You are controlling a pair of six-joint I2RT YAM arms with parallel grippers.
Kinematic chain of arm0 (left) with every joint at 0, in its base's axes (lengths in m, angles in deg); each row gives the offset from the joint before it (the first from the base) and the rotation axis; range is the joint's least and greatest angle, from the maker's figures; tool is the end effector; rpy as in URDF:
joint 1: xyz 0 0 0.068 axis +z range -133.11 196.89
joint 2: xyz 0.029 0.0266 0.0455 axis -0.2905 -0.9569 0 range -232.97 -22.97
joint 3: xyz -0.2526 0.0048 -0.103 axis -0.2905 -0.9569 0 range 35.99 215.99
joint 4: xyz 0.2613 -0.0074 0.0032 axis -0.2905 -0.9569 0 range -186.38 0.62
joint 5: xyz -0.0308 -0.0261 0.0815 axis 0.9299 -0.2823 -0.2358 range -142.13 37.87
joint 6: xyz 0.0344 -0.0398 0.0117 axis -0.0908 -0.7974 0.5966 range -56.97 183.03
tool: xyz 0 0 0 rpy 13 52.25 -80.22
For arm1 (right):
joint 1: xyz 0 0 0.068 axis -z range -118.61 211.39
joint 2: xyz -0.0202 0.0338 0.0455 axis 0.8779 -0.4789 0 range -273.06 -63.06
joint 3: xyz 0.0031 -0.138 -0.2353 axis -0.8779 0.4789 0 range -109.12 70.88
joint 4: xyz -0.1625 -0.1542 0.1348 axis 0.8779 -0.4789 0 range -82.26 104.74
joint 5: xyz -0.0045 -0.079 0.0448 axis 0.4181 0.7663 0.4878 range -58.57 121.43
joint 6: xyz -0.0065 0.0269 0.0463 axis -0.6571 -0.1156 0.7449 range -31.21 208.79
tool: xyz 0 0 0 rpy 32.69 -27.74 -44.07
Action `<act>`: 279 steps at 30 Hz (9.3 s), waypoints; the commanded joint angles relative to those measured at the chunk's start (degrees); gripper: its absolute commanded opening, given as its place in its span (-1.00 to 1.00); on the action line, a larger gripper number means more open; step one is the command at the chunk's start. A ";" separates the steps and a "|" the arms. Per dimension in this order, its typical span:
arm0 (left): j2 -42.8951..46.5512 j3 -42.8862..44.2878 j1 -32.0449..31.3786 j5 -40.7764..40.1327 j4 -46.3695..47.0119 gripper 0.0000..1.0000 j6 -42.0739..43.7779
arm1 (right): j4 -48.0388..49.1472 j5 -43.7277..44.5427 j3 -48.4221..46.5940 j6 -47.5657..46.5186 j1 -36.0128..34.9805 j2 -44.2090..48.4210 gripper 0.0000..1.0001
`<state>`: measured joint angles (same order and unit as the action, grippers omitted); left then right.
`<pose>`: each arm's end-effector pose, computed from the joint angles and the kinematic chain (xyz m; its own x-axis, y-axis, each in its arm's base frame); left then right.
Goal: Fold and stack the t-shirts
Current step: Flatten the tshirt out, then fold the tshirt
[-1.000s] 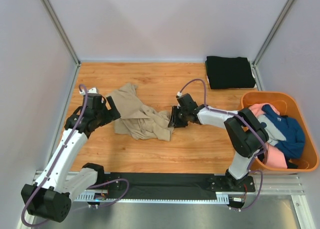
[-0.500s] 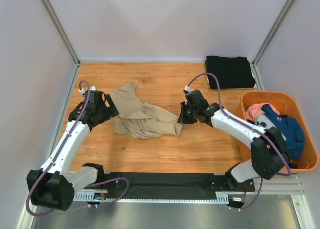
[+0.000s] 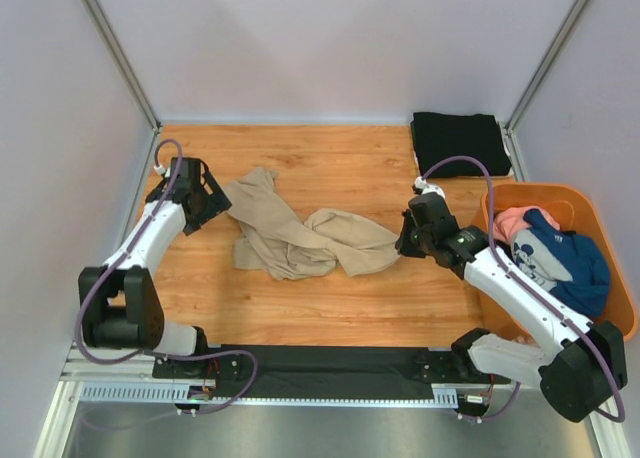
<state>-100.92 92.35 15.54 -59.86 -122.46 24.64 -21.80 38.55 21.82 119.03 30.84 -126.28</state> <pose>0.2781 -0.0017 0.2481 -0.6054 -0.6014 -0.5214 -0.5492 0.7898 -0.2732 0.1940 0.1094 0.2628 -0.7957 0.1107 -0.5954 -0.0416 0.9708 0.2361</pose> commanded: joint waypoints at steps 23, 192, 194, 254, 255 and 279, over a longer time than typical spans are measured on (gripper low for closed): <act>-42.63 31.27 2.84 1.92 3.90 0.15 -1.33 | -2.49 -0.78 -2.45 -4.58 4.88 -0.94 -1.00; -30.75 19.37 -3.14 13.80 -6.90 0.04 4.90 | -14.18 7.39 -60.44 -16.18 12.88 -66.05 0.89; -35.22 22.64 -3.14 10.99 -9.97 0.02 5.52 | -15.14 6.08 -63.78 -16.18 13.14 -68.43 0.88; 27.33 -14.25 10.13 5.88 -13.68 0.84 -0.63 | -5.13 -6.24 17.83 19.59 3.04 14.07 0.86; 27.33 -14.61 10.22 5.88 -13.59 0.84 -1.59 | -4.60 -8.06 18.99 20.90 1.21 14.44 0.81; 21.35 -24.72 16.29 5.27 -1.73 0.67 -4.06 | 15.09 -12.13 24.54 22.50 -11.03 -4.10 -0.61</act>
<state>-80.05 67.59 31.61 -53.34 -126.97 21.27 -5.84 24.38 46.08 142.79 20.20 -129.42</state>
